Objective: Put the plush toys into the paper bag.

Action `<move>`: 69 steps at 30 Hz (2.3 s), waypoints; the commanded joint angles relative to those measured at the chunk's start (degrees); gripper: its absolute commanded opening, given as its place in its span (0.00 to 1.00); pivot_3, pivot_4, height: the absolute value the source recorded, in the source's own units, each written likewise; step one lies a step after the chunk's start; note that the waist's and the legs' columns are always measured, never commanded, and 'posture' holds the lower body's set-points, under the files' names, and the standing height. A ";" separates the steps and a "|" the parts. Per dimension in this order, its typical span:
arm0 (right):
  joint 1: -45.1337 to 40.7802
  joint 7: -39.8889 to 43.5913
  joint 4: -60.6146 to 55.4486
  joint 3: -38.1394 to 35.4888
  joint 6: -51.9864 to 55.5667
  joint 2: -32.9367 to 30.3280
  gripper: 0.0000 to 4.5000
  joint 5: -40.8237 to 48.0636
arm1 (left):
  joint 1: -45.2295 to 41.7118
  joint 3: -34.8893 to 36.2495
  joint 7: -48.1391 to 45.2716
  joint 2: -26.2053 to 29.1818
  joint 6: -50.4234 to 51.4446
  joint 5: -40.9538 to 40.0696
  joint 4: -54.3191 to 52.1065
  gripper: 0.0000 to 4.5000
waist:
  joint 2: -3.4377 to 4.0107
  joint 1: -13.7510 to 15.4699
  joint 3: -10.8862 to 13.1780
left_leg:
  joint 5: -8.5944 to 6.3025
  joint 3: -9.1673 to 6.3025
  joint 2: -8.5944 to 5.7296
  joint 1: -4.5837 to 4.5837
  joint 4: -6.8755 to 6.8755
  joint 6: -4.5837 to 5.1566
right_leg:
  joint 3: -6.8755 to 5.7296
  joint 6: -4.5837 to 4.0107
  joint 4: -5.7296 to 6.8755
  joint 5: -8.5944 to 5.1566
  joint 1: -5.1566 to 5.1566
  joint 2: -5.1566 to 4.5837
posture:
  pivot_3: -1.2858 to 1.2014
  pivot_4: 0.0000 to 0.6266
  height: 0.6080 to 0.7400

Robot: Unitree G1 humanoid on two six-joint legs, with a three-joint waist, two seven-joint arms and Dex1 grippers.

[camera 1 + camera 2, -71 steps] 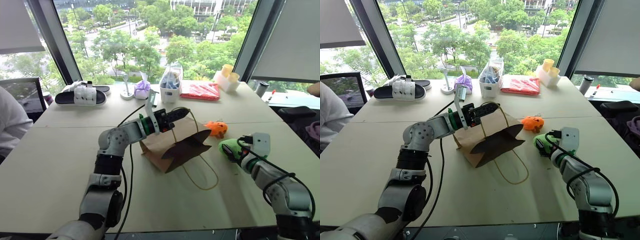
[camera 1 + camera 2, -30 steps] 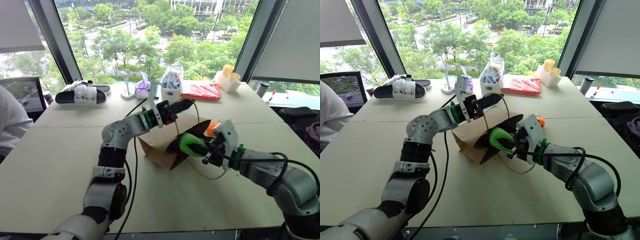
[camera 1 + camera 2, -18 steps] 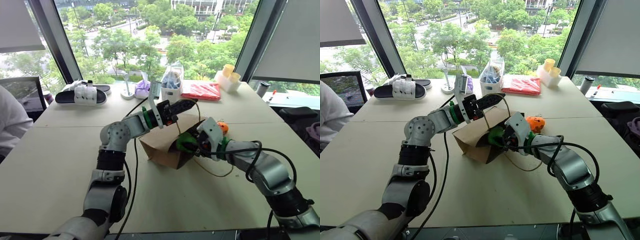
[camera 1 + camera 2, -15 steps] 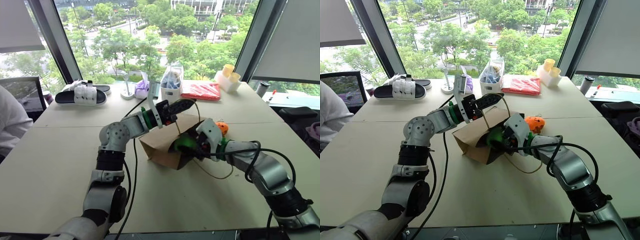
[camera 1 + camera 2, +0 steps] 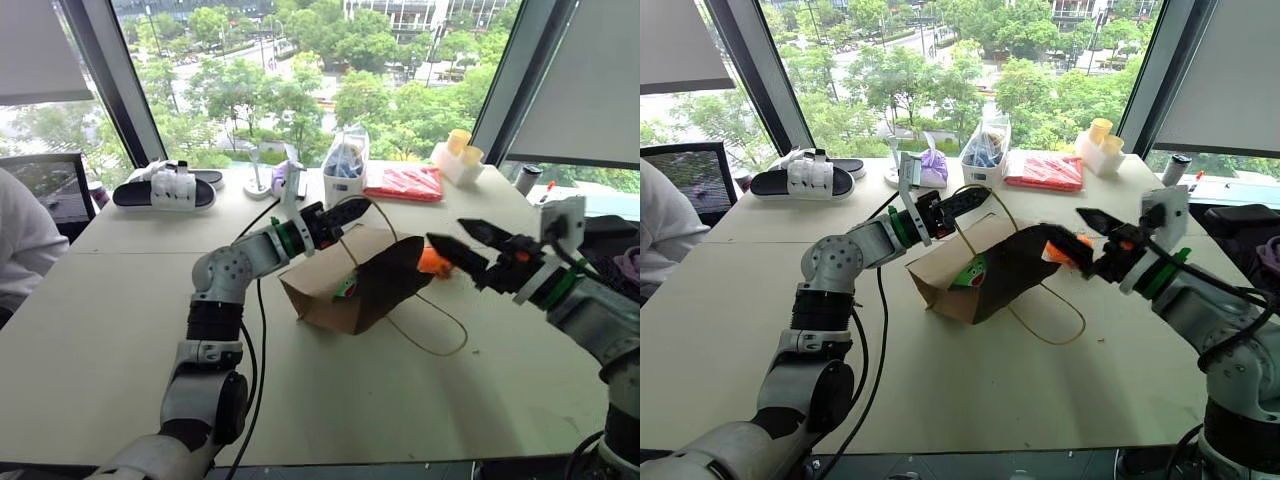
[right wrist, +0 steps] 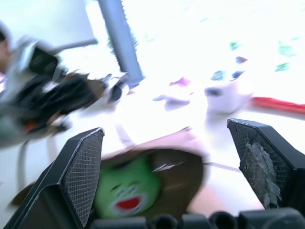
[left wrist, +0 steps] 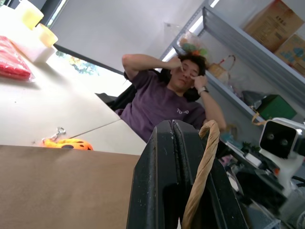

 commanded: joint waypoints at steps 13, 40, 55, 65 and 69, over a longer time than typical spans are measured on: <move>-24.71 -20.98 51.70 23.04 -19.74 10.18 0.99 -36.94 | 0.98 0.83 1.95 -0.12 0.63 -1.96 -5.36 0.00 | 0.03 -1.03 -0.02 | 0.27 0.14 0.00 -0.07 -0.06 -0.47 | 0.11 -0.01 0.43 0.00 -0.38 -0.03 | 0.52 0.24 1.00; -21.01 -15.34 36.77 17.26 -27.18 3.63 0.00 -39.42 | -0.58 0.80 2.41 -0.95 -1.61 -2.63 -2.83 0.00 | 0.06 -0.75 0.00 | 0.30 0.05 -0.04 -0.15 -0.04 -0.52 | 0.12 0.00 0.49 0.00 -0.38 -0.02 | 0.52 0.24 1.00; -3.34 3.96 -12.83 -0.42 3.76 -10.33 0.00 -6.86 | -3.69 0.20 -1.21 -1.61 -3.76 -1.72 3.15 0.00 | 0.03 -0.35 0.00 | 0.05 0.07 0.01 -0.06 0.00 -0.09 | 0.06 0.02 0.20 -0.01 -0.17 0.00 | 0.52 0.24 1.00; 11.14 5.29 -18.56 -2.59 10.81 -12.21 0.00 6.52 | -6.22 1.35 -3.78 -1.26 -2.69 -2.75 6.61 0.00 | 0.00 -0.36 0.01 | -0.01 0.05 -0.01 -0.06 0.05 0.03 | -0.01 0.02 -0.04 -0.01 0.01 -0.02 | 0.52 0.24 1.00; 12.57 4.66 -18.68 -3.06 10.49 -11.84 0.00 9.30 | -6.08 1.79 -3.51 -1.35 -2.06 -3.16 6.02 0.00 | 0.00 -0.35 0.01 | -0.01 0.03 0.01 -0.07 0.02 0.02 | -0.01 0.02 -0.03 -0.01 -0.01 -0.02 | 0.52 0.24 1.00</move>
